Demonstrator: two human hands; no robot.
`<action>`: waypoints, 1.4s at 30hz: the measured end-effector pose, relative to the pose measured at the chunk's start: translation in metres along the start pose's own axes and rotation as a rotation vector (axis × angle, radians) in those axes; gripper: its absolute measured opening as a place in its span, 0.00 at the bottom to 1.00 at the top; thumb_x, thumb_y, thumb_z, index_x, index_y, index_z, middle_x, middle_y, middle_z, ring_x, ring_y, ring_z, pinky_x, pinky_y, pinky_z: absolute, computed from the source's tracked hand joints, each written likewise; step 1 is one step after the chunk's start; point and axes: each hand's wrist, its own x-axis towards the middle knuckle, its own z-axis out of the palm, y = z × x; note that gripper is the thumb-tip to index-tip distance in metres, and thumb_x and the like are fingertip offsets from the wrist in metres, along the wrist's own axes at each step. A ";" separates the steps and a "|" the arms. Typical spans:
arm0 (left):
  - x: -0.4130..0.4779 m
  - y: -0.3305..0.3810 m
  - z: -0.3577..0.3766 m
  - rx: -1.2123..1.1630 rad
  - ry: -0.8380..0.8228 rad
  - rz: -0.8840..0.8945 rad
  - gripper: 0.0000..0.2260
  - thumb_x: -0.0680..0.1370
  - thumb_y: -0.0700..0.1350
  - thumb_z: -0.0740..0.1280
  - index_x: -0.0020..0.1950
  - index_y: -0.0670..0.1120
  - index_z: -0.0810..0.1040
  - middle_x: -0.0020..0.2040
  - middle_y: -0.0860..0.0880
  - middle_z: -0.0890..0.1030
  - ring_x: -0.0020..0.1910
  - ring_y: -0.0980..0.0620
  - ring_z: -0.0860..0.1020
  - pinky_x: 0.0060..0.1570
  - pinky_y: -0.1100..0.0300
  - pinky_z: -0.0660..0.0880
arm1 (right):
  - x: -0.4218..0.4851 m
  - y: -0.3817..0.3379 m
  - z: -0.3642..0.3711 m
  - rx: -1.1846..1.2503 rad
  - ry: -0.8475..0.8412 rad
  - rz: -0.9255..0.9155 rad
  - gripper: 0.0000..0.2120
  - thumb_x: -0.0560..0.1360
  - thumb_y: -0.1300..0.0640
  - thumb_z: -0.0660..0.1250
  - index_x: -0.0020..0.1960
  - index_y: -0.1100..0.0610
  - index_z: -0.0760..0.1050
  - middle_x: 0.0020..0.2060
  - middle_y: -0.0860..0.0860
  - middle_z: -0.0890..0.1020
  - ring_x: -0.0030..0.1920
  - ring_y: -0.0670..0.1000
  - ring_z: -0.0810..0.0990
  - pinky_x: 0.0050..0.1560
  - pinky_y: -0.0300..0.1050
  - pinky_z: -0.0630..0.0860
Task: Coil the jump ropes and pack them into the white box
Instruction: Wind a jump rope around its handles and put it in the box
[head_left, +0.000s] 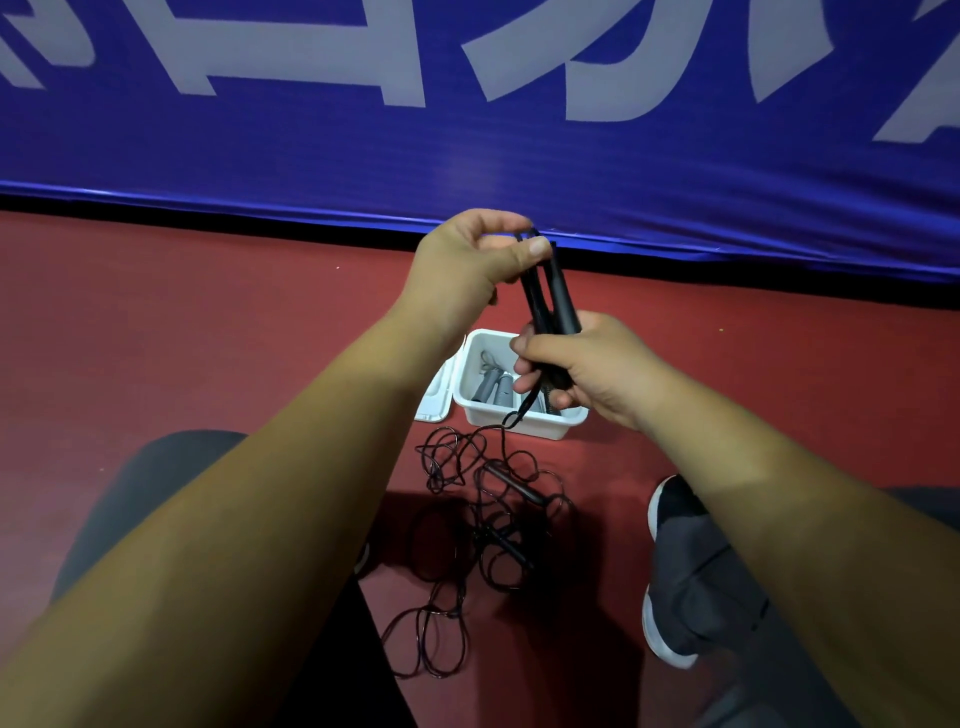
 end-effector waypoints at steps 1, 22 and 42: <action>0.001 0.000 -0.001 -0.002 0.005 -0.006 0.16 0.75 0.47 0.80 0.60 0.47 0.83 0.47 0.44 0.87 0.38 0.55 0.79 0.38 0.57 0.73 | -0.001 -0.001 0.000 0.016 -0.002 0.002 0.08 0.79 0.57 0.76 0.54 0.57 0.79 0.40 0.56 0.85 0.43 0.57 0.88 0.28 0.42 0.69; 0.012 -0.020 -0.005 -0.065 0.034 -0.231 0.11 0.86 0.45 0.65 0.60 0.37 0.73 0.50 0.40 0.82 0.41 0.48 0.87 0.46 0.51 0.84 | -0.005 -0.018 -0.006 0.167 0.043 -0.031 0.14 0.80 0.68 0.67 0.64 0.59 0.77 0.47 0.61 0.89 0.36 0.53 0.85 0.27 0.41 0.72; -0.018 -0.012 -0.013 0.370 -0.587 -0.136 0.08 0.75 0.45 0.79 0.49 0.42 0.87 0.44 0.46 0.87 0.44 0.52 0.84 0.49 0.64 0.78 | -0.003 -0.039 -0.046 0.201 0.296 -0.164 0.12 0.83 0.62 0.68 0.66 0.60 0.76 0.50 0.57 0.89 0.39 0.50 0.85 0.28 0.40 0.67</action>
